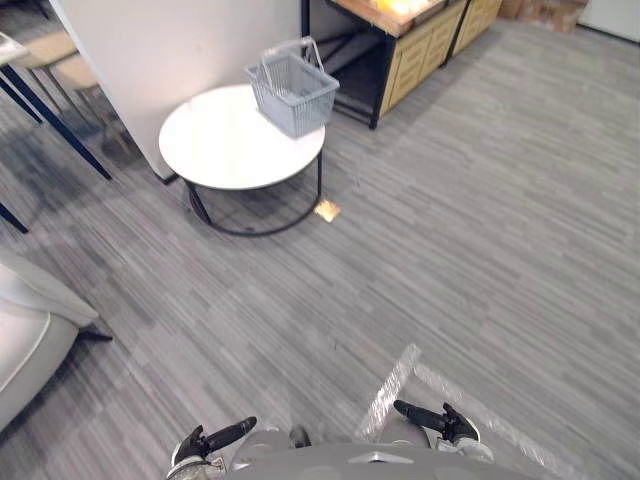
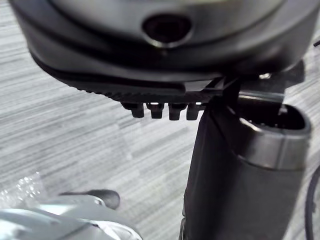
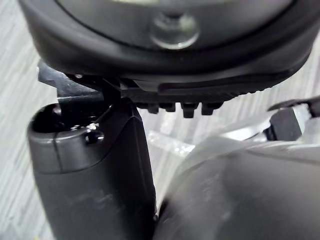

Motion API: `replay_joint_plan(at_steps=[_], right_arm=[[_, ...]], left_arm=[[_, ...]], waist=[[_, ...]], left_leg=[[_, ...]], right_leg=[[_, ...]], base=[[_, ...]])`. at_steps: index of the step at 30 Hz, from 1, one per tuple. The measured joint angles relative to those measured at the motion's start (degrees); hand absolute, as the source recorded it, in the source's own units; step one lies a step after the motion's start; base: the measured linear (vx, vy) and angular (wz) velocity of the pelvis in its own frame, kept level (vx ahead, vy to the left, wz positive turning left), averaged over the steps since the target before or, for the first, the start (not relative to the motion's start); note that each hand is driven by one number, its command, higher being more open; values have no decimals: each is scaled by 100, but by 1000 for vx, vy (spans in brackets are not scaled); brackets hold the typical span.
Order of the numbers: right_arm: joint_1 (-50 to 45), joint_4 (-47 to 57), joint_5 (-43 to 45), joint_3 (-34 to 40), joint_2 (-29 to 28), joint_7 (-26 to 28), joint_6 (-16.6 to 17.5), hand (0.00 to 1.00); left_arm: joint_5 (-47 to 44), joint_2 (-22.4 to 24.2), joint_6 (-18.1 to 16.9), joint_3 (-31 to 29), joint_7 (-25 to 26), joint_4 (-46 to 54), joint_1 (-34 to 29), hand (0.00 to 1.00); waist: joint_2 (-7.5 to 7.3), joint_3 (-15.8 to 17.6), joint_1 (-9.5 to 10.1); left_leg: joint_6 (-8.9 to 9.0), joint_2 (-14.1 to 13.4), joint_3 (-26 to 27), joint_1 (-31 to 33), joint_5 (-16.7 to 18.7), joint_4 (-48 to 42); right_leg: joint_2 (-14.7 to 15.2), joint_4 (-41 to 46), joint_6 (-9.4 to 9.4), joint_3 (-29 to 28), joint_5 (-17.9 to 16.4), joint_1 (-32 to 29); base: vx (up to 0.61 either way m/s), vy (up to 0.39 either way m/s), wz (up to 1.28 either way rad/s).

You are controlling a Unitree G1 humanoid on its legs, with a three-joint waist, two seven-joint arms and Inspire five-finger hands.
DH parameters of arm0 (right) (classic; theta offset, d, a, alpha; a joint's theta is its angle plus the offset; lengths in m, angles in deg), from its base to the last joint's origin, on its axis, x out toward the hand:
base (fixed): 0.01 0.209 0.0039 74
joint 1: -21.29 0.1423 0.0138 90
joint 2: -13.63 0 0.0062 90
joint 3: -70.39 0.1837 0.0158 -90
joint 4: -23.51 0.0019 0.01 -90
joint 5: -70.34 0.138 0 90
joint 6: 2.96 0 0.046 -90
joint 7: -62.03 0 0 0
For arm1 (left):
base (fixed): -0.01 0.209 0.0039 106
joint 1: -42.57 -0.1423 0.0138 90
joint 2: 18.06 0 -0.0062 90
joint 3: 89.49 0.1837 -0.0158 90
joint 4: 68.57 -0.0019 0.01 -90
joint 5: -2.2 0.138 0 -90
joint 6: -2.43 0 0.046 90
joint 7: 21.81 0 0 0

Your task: Pick vegetable in the basket

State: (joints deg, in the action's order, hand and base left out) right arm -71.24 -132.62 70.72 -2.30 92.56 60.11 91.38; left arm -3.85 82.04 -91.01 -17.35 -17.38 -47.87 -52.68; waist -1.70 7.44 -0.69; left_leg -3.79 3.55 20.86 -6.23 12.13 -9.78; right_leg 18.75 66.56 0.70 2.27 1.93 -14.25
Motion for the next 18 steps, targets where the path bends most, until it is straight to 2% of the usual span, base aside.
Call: replay_joint_plan(at_steps=[1,2,3,4,6,7,8,9,10,11,12,14,16,17,18], right_arm=[[0,39,0,-2,5,5,10,100],[5,106,0,-2,-9,12,20,100],[13,142,0,-3,-13,17,24,100],[20,220,7,-1,-28,25,35,100],[7,363,13,4,-33,29,70,100],[9,449,8,-2,-22,26,92,100],[6,460,6,-19,-34,20,99,100],[-4,459,8,-31,-36,10,98,100],[-44,491,37,-91,-25,16,102,100],[-86,541,36,-167,1,21,106,100],[-89,632,-3,-301,112,21,116,100],[-84,632,-8,-382,175,20,108,100],[-103,630,-7,-375,183,-13,53,100],[-115,630,-10,-377,183,-16,18,100],[-120,627,-13,-376,183,-22,-11,100]], left_arm=[[6,12,1,12,-13,0,-12,100],[5,20,9,-1,-28,0,-7,100],[5,31,19,-15,-31,-2,-5,100],[6,77,64,-125,-41,0,-4,100],[43,180,103,-272,-39,17,30,100],[187,251,104,-386,-45,82,43,100],[245,276,101,-501,-76,128,17,100],[250,282,104,-547,-93,126,11,100],[311,322,107,-673,-95,128,-10,100],[433,377,107,-817,-93,124,-26,100],[471,498,106,-892,-92,134,47,100],[498,587,104,-959,-91,216,58,100],[495,644,104,-1030,-104,313,59,100],[492,649,104,-1068,-133,352,63,100],[451,689,99,-1238,-160,402,87,100]], waist=[[30,10,-8],[39,25,-43],[53,45,-71],[85,81,-115],[205,182,-124],[268,232,-112],[259,253,-92],[255,253,-96],[257,246,-124],[246,244,-121],[414,243,-116],[505,237,-101],[540,223,-114],[542,222,-119],[550,221,-119]], left_leg=[[3,-6,-44,-332,0,201],[19,-19,-81,-551,9,336],[34,-33,-96,-647,18,392],[46,-64,-87,-838,26,520],[124,-183,-87,-1124,117,738],[230,-286,-73,-1266,233,839],[346,-348,-78,-1365,331,847],[413,-363,-95,-1427,394,849],[506,-412,-182,-1554,532,803],[513,-462,-218,-1644,556,718],[528,-652,-223,-1543,528,359],[622,-841,-232,-1438,446,7],[841,-1164,-577,-1178,143,-1071],[987,-1252,-729,-992,10,-1586],[1322,-1376,-1152,-464,-535,-2780]], right_leg=[[-100,2,-22,412,-505,-165],[-186,-282,13,792,-844,-342],[-248,-532,11,968,-973,-410],[-377,-1194,35,1286,-1116,-520],[-593,-2295,45,1697,-1111,-648],[-780,-3206,-70,1879,-1001,-689],[-947,-4080,-148,1830,-796,-721],[-1010,-4381,-164,1715,-691,-707],[-1083,-4429,4,1579,-225,-720],[-1095,-4242,259,1565,-82,-721],[-1191,-4075,317,1680,-396,-685],[-1295,-4038,394,1766,-577,-596],[-1448,-4013,450,1866,-953,-221],[-1487,-4042,440,1865,-1033,-110],[-1564,-4149,460,1852,-1139,123]], base=[[445,132,19],[390,61,18],[371,-11,22],[371,-65,19],[304,-80,15],[367,-142,9],[455,-188,10],[437,-225,18],[391,-208,18],[621,-367,20],[517,-326,9],[444,-288,3],[435,-269,10],[369,-225,8],[323,-185,-4]])
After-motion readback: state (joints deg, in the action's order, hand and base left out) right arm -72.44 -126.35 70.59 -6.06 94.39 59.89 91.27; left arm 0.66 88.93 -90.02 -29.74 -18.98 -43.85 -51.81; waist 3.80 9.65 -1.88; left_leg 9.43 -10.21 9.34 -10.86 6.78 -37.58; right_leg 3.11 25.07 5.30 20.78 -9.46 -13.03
